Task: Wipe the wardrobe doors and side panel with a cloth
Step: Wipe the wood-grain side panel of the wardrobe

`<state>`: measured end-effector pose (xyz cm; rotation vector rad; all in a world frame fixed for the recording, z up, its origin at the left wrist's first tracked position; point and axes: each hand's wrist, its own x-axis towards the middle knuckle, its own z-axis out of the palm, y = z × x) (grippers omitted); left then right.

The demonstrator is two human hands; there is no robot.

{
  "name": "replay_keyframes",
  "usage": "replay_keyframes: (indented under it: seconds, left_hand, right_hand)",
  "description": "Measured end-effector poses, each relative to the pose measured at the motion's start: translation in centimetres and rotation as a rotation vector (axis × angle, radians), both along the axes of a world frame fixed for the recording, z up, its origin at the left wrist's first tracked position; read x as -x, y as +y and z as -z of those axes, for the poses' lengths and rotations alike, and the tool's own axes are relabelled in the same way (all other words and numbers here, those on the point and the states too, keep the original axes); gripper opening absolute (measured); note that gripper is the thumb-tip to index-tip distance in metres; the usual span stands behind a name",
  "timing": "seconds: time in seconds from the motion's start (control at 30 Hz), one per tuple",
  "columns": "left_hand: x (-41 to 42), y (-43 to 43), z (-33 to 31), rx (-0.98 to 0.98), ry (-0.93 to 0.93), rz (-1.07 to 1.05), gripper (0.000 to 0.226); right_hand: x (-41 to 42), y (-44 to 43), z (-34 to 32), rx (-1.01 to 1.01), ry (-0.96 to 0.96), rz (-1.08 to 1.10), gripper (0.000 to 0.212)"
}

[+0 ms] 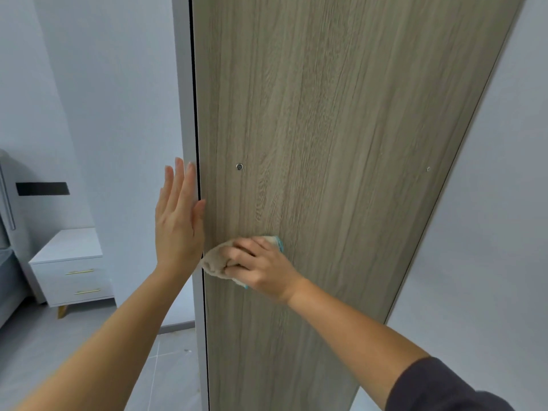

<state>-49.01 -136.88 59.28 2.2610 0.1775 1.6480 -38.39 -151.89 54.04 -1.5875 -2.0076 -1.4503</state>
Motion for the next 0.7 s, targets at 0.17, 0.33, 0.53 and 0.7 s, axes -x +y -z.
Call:
replay_keyframes:
  seconds: [0.17, 0.33, 0.53, 0.7]
  left_hand:
    - [-0.2, -0.2, 1.9, 0.019, 0.022, -0.011, 0.055]
    - [-0.7, -0.3, 2.1, 0.019, 0.005, -0.004, 0.055]
    - [-1.1, -0.3, 3.0, 0.013, -0.04, 0.023, 0.055]
    - [-1.4, -0.1, 5.8, -0.001, -0.086, 0.04, 0.055]
  right_hand:
    - [-3.3, -5.6, 0.4, -0.124, 0.151, 0.136, 0.014]
    - [-7.3, -12.8, 0.5, -0.366, 0.647, 0.441, 0.019]
    - [-11.5, -17.3, -0.2, -0.773, 0.9, 0.661, 0.031]
    - [-15.4, -21.1, 1.6, -1.003, 0.925, 0.83, 0.039]
